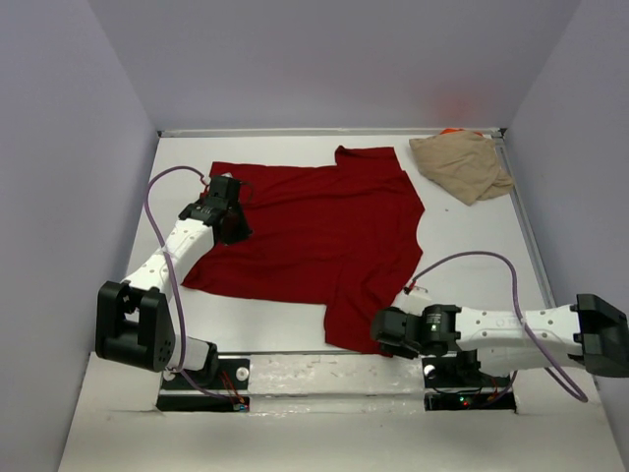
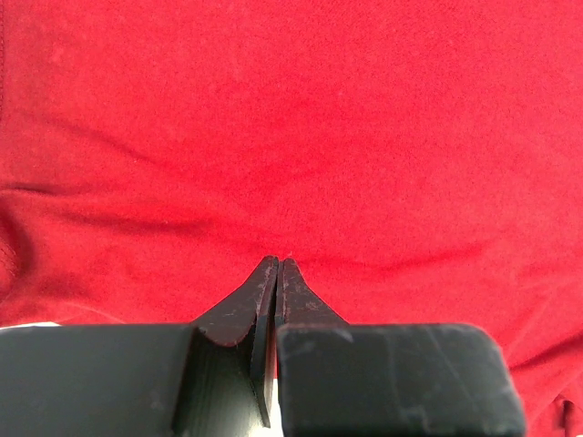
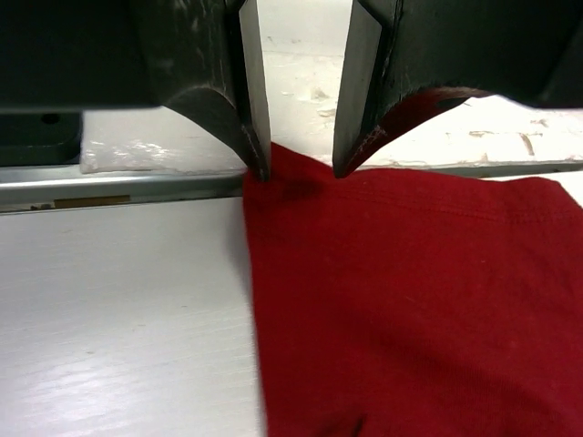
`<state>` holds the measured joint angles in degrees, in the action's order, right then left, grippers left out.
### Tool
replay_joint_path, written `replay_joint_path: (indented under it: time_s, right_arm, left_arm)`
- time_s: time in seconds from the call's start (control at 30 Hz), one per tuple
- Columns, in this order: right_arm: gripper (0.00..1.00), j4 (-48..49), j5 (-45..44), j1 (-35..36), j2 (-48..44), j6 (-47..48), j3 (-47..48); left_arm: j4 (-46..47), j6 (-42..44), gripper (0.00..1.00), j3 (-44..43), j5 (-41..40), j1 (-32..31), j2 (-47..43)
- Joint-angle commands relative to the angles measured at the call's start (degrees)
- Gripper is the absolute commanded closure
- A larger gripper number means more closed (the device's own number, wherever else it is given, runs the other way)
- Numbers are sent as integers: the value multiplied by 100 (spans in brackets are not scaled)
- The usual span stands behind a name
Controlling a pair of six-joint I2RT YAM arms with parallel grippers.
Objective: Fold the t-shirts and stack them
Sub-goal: Fold the tshirt
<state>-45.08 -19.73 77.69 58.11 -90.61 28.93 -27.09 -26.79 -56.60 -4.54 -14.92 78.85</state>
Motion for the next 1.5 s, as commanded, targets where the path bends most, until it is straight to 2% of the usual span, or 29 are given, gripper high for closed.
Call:
replay_joint_path:
  time_s: [0.0,0.33,0.47,0.83,1.07,1.2,1.33,1.4,1.43,1.47]
  right_arm:
    - [60,-308,-242,27,394,61,552]
    - [60,-1353,-339,27,237,-711,492]
    - [60,-1486,-304,27,52,-888,368]
    - [61,-195,-66,27,-36,-397,-63]
    - [61,779,-93,27,-414,78,-379]
    - [61,843,-58,27,-537,149,-441]
    - [71,869,-40,27,-502,210,-405]
    - [96,896,-23,27,-362,263,-336]
    - [100,887,-40,27,-309,280,-309]
    - [100,896,-31,27,-248,298,-274]
  left_arm:
    - [-86,130,89,-71,32,-11,-186]
    - [-68,138,89,-44,23,-11,-186]
    - [-59,130,89,-44,23,-20,-168]
    - [-138,165,89,-88,32,-37,-203]
    - [-261,209,89,-88,-3,-46,-291]
    - [-288,218,89,-106,-4,-55,-309]
    - [-305,209,89,-123,14,-73,-300]
    - [-306,191,89,-106,5,-82,-309]
    - [-305,183,89,-88,5,-90,-317]
    - [-305,182,89,-71,5,-90,-318]
